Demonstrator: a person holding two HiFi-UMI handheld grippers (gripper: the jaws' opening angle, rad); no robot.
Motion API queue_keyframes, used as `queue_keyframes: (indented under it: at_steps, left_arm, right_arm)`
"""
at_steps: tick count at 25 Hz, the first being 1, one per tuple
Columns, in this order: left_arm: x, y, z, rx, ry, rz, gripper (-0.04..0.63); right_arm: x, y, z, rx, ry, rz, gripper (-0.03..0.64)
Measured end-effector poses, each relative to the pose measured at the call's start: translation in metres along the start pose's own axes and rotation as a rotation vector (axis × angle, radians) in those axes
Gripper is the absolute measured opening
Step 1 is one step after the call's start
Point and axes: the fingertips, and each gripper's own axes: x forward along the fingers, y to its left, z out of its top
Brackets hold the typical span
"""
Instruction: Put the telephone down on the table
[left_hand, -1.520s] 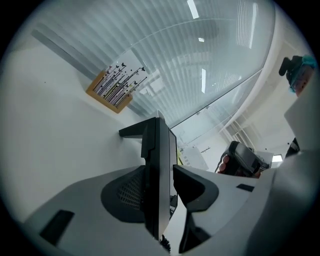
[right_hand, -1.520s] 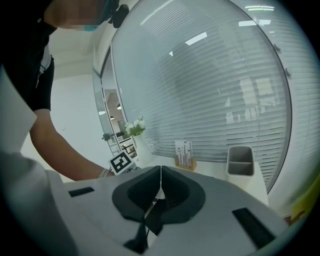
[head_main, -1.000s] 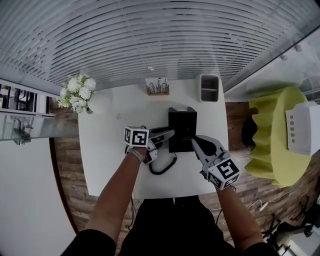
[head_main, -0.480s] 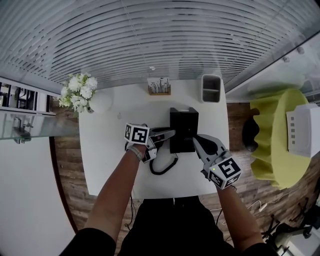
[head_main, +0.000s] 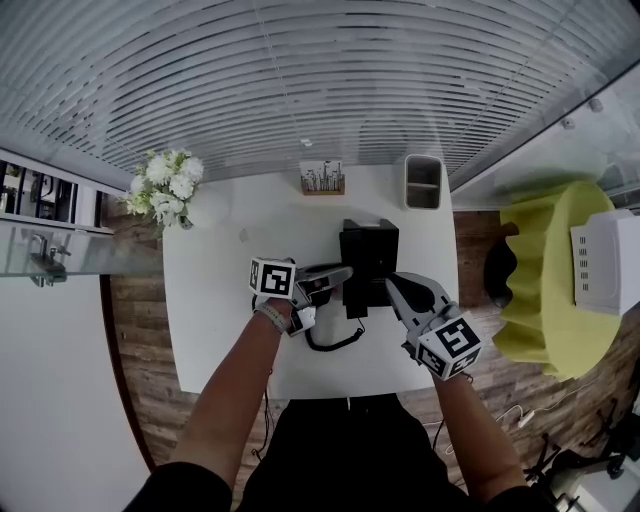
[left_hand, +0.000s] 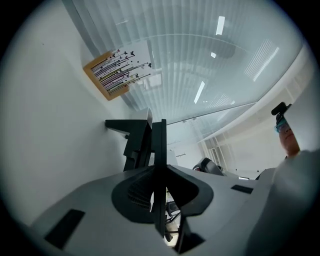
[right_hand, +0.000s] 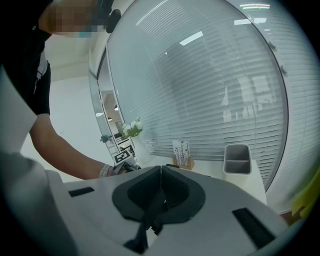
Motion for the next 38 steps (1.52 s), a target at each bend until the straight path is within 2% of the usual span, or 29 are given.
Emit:
queue_keyframes:
  at_steps: [15,29,34,38]
  left_arm:
    - [-0.051,-0.055,-0.011,0.012,-0.086,0.010,0.075]
    - [-0.075,-0.132,-0.040,0.053,-0.144,0.030,0.075]
    - [-0.084,-0.145,-0.054,0.059,-0.189,0.078,0.075]
    - [-0.089,-0.153,-0.060,0.074,-0.235,0.075,0.075]
  right_arm:
    - [-0.009,0.043,0.013,-0.043,-0.003,0.044,0.023]
    - [-0.043,0.092,0.034,-0.106,-0.016,0.175,0.023]
    - [-0.057,0.106,0.039,-0.132,-0.022,0.239,0.023]
    - [-0.059,0.117,0.038,-0.148,-0.016,0.296,0.023]
